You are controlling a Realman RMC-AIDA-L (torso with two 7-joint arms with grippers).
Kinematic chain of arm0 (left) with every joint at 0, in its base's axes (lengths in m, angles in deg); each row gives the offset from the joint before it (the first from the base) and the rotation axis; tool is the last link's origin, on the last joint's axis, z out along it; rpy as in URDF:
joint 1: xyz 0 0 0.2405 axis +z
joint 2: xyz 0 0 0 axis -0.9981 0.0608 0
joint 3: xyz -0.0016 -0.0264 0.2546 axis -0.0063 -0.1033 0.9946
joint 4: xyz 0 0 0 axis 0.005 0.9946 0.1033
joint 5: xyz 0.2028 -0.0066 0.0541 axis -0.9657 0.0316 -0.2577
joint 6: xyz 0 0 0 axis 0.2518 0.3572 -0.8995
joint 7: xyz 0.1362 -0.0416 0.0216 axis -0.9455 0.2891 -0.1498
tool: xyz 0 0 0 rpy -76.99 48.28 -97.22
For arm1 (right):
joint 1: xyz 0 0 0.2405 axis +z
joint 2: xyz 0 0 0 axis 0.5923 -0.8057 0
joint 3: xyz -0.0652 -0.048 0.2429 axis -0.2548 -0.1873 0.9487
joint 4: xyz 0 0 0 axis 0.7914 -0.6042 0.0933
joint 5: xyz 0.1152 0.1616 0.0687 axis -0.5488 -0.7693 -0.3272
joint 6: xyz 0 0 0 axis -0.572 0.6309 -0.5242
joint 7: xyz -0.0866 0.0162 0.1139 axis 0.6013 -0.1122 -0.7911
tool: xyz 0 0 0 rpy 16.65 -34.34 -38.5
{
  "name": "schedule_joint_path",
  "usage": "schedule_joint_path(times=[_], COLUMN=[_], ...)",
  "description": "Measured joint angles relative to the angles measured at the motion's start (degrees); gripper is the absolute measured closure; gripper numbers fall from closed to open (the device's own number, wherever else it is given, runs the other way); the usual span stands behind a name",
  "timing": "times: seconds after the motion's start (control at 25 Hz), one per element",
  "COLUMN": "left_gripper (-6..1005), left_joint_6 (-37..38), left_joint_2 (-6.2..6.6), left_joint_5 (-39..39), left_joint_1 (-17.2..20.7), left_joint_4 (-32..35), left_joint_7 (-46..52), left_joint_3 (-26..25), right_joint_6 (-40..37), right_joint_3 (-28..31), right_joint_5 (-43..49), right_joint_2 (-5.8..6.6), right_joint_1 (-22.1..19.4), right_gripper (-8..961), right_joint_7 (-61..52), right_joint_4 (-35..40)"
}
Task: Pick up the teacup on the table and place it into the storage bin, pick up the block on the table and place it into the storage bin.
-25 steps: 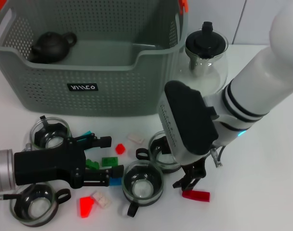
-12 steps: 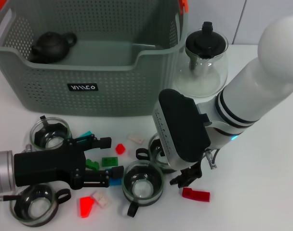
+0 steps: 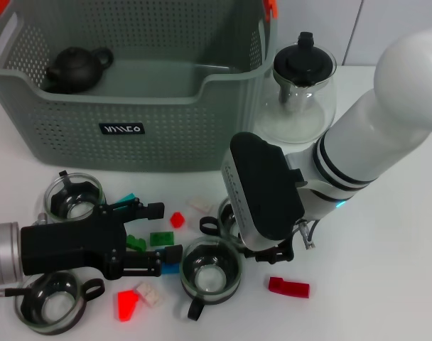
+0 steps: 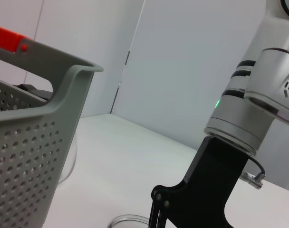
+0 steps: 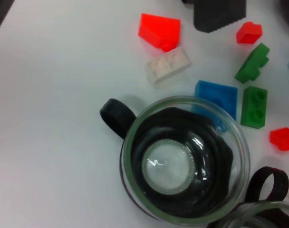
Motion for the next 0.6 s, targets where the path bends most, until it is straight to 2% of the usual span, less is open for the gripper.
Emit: schedule_joint_path(times=[0.16,0.28,0.48,0.6], left_gripper=[85,85,85,85], left_joint_6=[0.0,0.1,0.3,0.4], left_joint_2=[0.00,0.00,0.00,0.06], left_joint_5=[0.0,0.0,0.0,0.0], left_joint_1=[0.0,0.1,0.4,0.6], left_joint_4=[0.0,0.0,0.0,0.0], left_joint_7=[0.0,0.1,0.0,0.0], left_joint_3=[0.0,0.0,0.0,0.0], right_joint_6=[-0.2,-0.9,-1.9,-3.7], right_joint_3=[0.1,0.5,2.0,4.2], right_joint_5=[0.1,0.1,0.1,0.7], right_joint_2=[0.17,0.28,0.48,0.61], right_joint_1=[0.6,0.8,-0.6,-2.1], right_gripper=[622,829,892,892], right_joint_7=[-2.8,-3.1,-3.4,-4.1], right_joint_4=[0.1,0.3,2.9,5.7])
